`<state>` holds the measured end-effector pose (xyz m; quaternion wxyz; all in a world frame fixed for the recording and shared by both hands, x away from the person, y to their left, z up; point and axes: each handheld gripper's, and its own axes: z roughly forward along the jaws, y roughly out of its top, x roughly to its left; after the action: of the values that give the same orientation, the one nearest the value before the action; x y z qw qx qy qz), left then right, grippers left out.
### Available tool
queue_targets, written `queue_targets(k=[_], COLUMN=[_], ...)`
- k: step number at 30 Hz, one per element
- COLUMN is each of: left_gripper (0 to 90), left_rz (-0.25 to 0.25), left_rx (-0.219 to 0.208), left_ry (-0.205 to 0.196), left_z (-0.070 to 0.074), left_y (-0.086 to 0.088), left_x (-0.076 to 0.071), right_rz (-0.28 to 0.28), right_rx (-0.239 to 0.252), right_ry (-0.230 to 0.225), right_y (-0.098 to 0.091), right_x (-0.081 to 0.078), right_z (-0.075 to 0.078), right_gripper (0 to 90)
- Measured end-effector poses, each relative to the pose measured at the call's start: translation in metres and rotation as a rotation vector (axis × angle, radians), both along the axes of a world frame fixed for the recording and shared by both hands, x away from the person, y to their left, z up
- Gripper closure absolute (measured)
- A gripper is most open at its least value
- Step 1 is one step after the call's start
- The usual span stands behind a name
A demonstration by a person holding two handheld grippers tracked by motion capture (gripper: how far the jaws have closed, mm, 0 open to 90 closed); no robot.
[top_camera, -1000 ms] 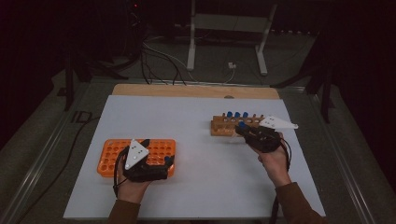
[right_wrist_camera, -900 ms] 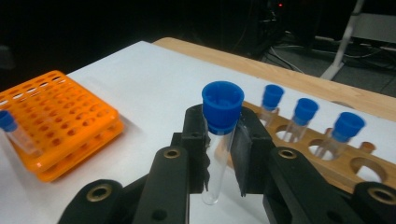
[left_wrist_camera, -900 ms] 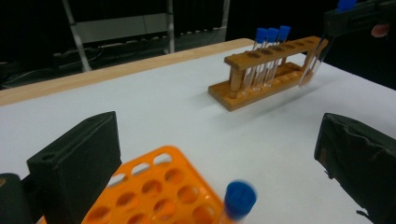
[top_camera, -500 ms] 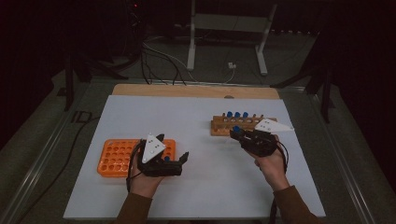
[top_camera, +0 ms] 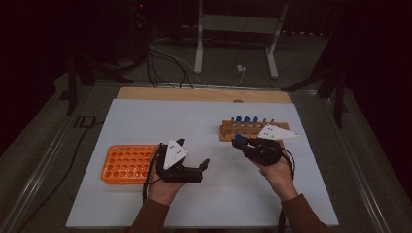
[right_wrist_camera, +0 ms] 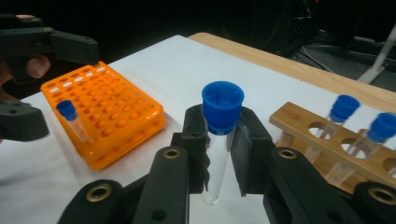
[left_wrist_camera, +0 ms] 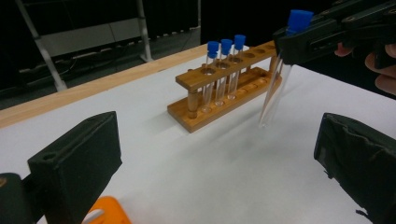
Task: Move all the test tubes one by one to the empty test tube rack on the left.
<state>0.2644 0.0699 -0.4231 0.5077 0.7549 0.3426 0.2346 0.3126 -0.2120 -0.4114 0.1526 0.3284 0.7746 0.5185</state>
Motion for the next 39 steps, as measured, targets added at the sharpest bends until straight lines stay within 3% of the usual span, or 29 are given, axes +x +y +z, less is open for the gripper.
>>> queue_targets(k=[15, 19, 21, 24, 27, 35, 39], left_gripper=[8.2, 17.5, 26.7, 40.9, 49.4, 68.6, 75.9], left_rz=[-0.034, -0.012, -0.006, -0.018, -0.037, -0.057, -0.072], left_rx=[0.049, 0.048, 0.041, 0.041, 0.035, 0.019, 0.033], left_ry=[-0.012, -0.010, -0.009, -0.003, -0.001, -0.010, -0.017], left_z=[-0.003, -0.005, -0.006, -0.007, -0.008, -0.009, -0.010], left_y=[-0.035, -0.043, -0.046, -0.050, -0.054, -0.058, -0.059], left_x=[-0.001, -0.001, 0.000, 0.001, 0.003, 0.004, 0.003], right_rz=[0.063, 0.080, 0.088, 0.100, 0.108, 0.121, 0.123], right_rx=[0.000, 0.004, 0.006, 0.010, 0.013, 0.015, 0.016], right_ry=[0.008, 0.007, 0.010, 0.011, 0.012, 0.014, 0.017], right_y=[0.018, 0.023, 0.025, 0.027, 0.030, 0.033, 0.034], right_x=[-0.009, -0.012, -0.013, -0.014, -0.015, -0.017, -0.017], right_z=[0.008, 0.010, 0.011, 0.011, 0.011, 0.011, 0.011], right_gripper=[77.1, 77.1, 77.1, 77.1, 77.1, 77.1, 76.8])
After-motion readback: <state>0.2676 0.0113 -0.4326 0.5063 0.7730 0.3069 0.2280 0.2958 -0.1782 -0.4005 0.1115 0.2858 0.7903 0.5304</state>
